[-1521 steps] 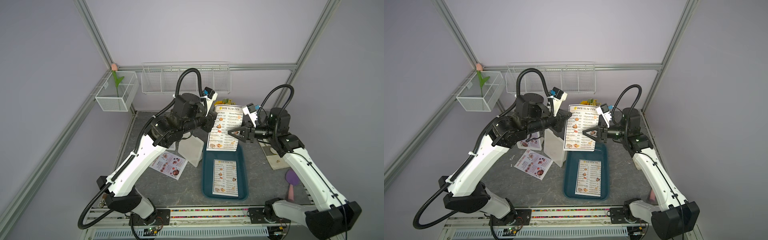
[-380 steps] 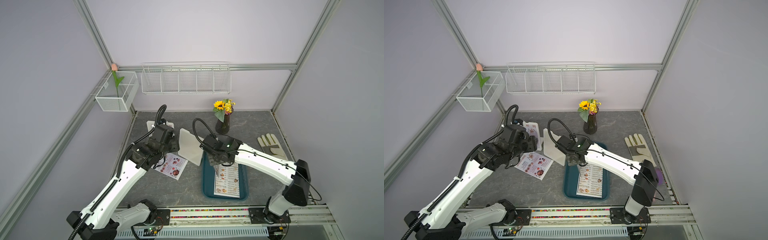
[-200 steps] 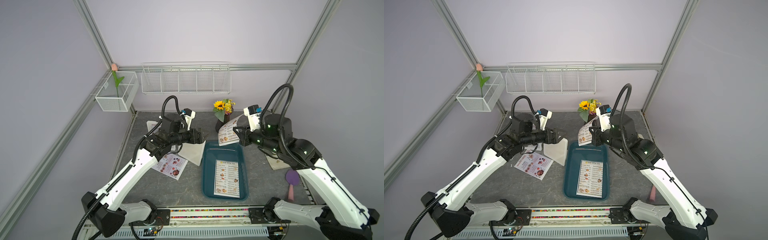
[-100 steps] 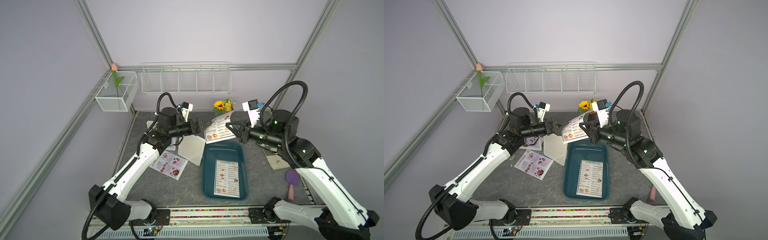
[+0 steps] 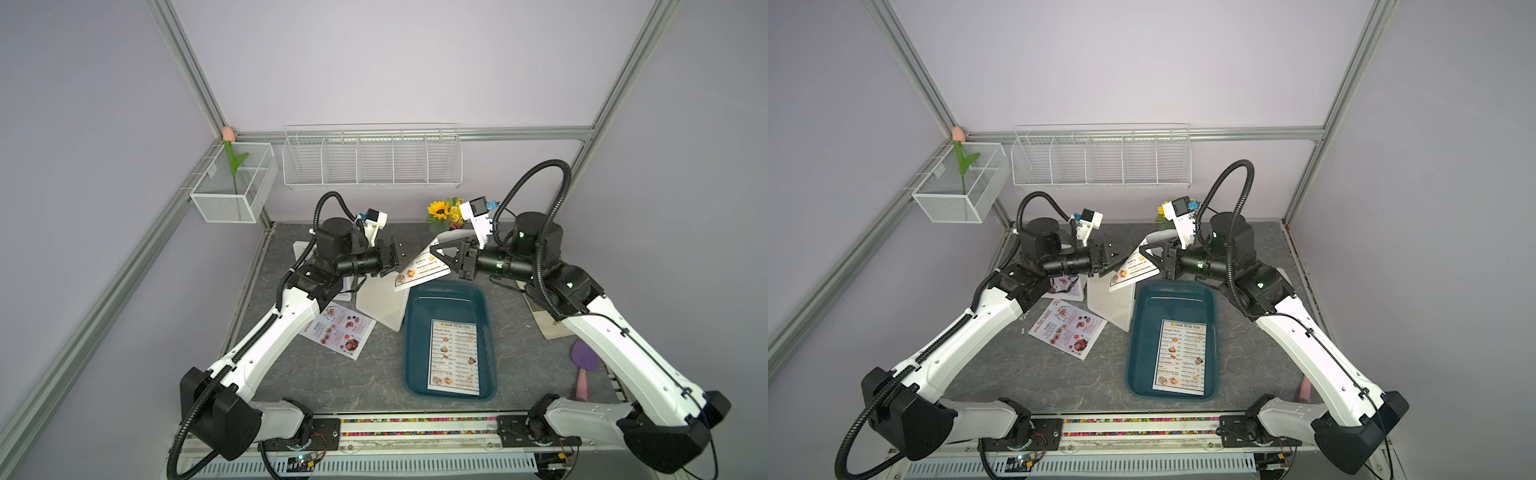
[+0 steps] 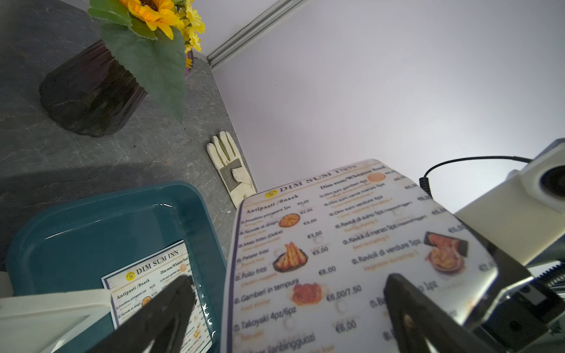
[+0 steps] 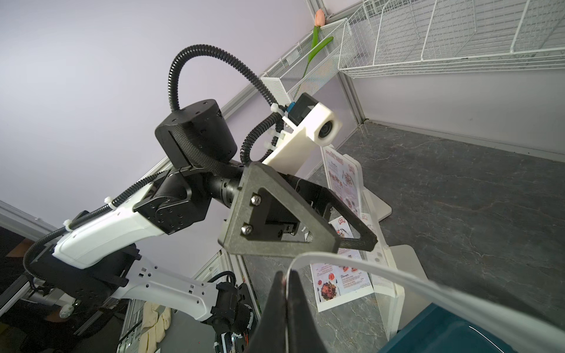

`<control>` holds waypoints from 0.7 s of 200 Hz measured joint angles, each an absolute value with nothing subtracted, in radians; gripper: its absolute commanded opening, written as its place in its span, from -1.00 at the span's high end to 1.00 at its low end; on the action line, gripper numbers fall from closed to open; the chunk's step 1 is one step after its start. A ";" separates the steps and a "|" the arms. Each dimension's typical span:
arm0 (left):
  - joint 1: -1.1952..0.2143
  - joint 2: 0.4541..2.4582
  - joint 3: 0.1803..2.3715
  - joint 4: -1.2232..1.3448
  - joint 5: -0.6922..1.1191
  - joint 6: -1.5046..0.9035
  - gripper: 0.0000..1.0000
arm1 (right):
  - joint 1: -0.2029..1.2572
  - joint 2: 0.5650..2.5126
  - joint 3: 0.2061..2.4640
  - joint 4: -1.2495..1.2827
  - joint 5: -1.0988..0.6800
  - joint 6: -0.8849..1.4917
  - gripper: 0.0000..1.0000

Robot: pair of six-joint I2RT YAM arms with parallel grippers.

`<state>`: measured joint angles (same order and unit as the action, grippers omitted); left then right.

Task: Replace the menus in the menu holders
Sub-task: Pick up the menu from the storage box.

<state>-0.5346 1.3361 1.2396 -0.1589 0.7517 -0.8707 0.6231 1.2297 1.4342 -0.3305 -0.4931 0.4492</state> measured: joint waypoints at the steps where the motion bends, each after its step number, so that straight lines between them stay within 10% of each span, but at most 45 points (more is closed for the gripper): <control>1: -0.534 1.336 1.239 -0.159 0.752 -0.871 -0.99 | 0.623 1.230 1.435 -0.331 -0.493 0.449 0.87; 140: -0.411 1.462 1.217 -0.017 0.948 -1.222 -0.99 | 0.623 1.325 1.446 -0.221 -0.554 0.440 0.87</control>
